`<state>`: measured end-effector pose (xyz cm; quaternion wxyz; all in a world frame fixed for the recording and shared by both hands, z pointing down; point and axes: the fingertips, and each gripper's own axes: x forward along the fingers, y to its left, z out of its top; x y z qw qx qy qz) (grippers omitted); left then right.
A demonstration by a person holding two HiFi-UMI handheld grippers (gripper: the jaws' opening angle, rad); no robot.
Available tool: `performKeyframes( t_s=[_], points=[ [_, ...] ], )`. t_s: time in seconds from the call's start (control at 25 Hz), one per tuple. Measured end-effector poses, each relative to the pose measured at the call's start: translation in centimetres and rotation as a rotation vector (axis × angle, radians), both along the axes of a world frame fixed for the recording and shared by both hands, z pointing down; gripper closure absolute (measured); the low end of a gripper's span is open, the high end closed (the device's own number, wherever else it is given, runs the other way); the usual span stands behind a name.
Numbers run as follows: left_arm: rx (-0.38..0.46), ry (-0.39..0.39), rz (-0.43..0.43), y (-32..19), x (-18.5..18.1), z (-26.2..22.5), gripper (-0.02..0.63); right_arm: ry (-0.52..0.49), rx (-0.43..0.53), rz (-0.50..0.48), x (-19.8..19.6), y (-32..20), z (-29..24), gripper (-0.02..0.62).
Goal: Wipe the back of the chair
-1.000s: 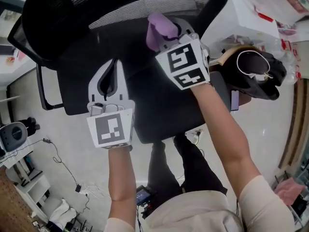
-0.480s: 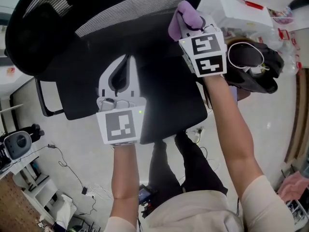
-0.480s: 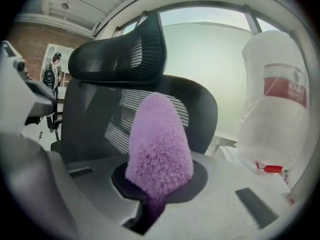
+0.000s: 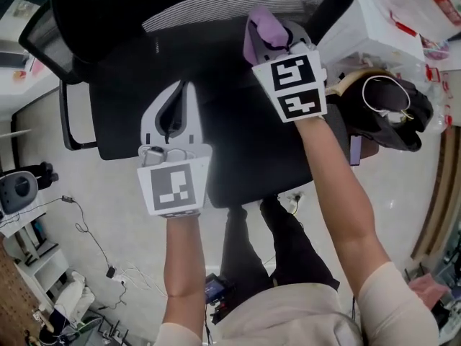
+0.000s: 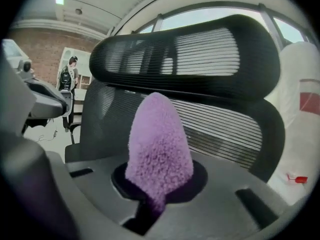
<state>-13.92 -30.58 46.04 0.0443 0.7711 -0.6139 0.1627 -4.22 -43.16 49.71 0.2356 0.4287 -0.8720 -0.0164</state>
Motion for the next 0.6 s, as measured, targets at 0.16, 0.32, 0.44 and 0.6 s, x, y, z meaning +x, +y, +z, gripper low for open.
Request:
performKeyframes(
  t_s=[0.16, 0.32, 0.44, 0.6],
  points=[
    [-0.001, 0.01, -0.067, 1.9, -5.4, 0.2, 0.6, 0.006, 0.005, -0.135, -9.0, 3.3, 0.3, 0.574],
    [0.074, 0.009, -0.138, 3.5, -10.8, 0.1, 0.6, 0.021, -0.009, -0.278, -17.7, 7.2, 1.1, 0.574],
    [0.042, 0.023, -0.199, 4.6, -14.0, 0.6, 0.6, 0.048, -0.028, -0.36, -22.5, 9.5, 2.2, 0.574],
    [0.031, 0.033, -0.226, 5.3, -16.2, 0.6, 0.6, 0.053, -0.032, -0.376, -24.4, 10.1, 2.7, 0.574]
  ],
)
